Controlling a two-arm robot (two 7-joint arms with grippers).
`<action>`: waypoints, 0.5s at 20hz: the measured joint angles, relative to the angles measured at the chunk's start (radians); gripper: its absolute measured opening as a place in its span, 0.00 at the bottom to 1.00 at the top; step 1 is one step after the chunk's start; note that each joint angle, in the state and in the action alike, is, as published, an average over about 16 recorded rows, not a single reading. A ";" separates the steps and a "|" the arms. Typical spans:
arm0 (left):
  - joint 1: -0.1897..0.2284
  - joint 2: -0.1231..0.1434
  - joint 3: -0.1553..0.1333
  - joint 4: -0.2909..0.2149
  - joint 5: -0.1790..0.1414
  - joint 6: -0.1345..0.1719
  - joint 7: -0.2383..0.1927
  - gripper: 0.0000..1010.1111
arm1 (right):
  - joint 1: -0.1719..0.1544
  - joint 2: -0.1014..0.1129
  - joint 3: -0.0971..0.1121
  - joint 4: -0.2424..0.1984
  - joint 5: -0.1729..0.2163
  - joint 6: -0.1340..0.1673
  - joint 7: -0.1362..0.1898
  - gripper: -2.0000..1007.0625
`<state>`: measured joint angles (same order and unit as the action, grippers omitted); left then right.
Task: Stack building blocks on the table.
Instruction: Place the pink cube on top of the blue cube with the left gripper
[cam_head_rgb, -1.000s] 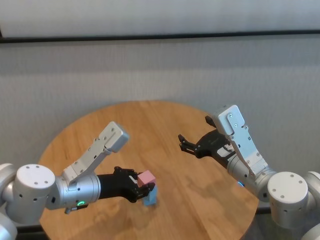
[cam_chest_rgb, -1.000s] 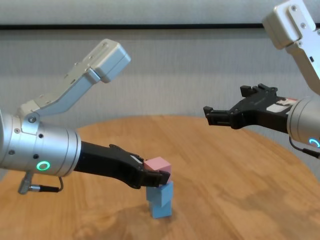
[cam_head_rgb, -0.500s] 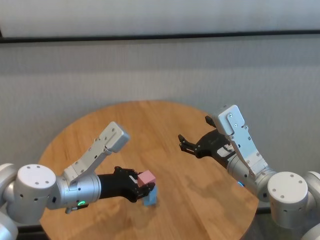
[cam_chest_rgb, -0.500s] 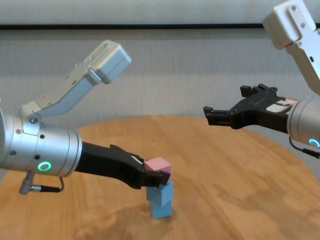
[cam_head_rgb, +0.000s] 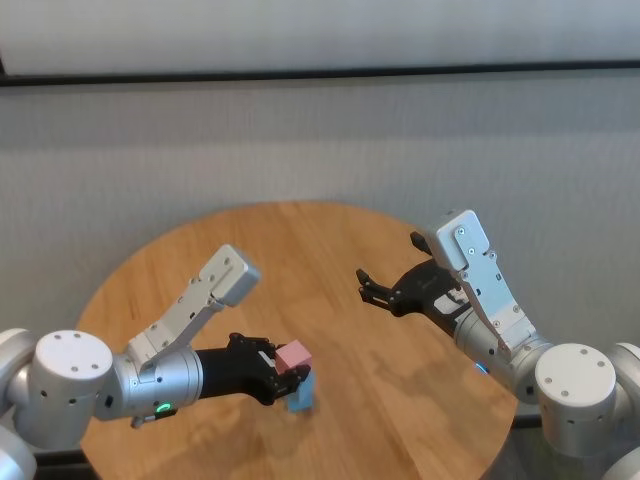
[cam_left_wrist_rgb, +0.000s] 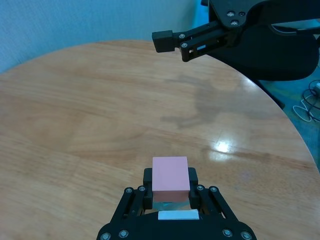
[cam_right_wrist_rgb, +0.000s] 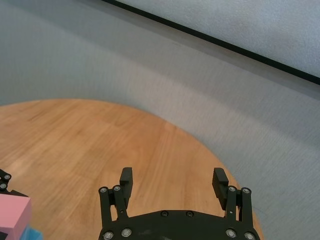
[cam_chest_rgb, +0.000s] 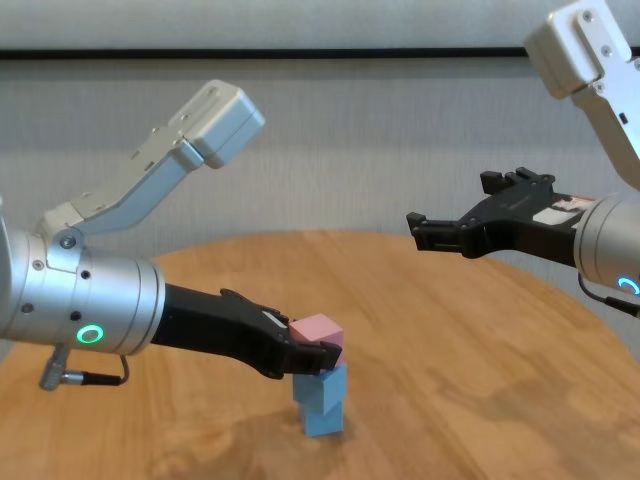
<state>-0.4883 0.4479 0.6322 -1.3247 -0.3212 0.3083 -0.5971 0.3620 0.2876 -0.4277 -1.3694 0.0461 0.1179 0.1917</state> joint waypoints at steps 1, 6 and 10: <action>0.000 0.000 0.000 0.000 0.000 0.000 0.000 0.39 | 0.000 0.000 0.000 0.000 0.000 0.000 0.000 1.00; 0.001 0.000 0.000 0.001 0.000 0.001 -0.003 0.39 | 0.000 0.000 0.000 0.000 0.000 0.000 0.000 1.00; 0.000 -0.001 0.001 0.002 0.000 0.001 -0.005 0.39 | 0.000 0.000 0.000 0.000 0.000 0.000 0.000 1.00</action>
<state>-0.4883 0.4472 0.6336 -1.3225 -0.3216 0.3093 -0.6025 0.3620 0.2876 -0.4277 -1.3694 0.0461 0.1179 0.1916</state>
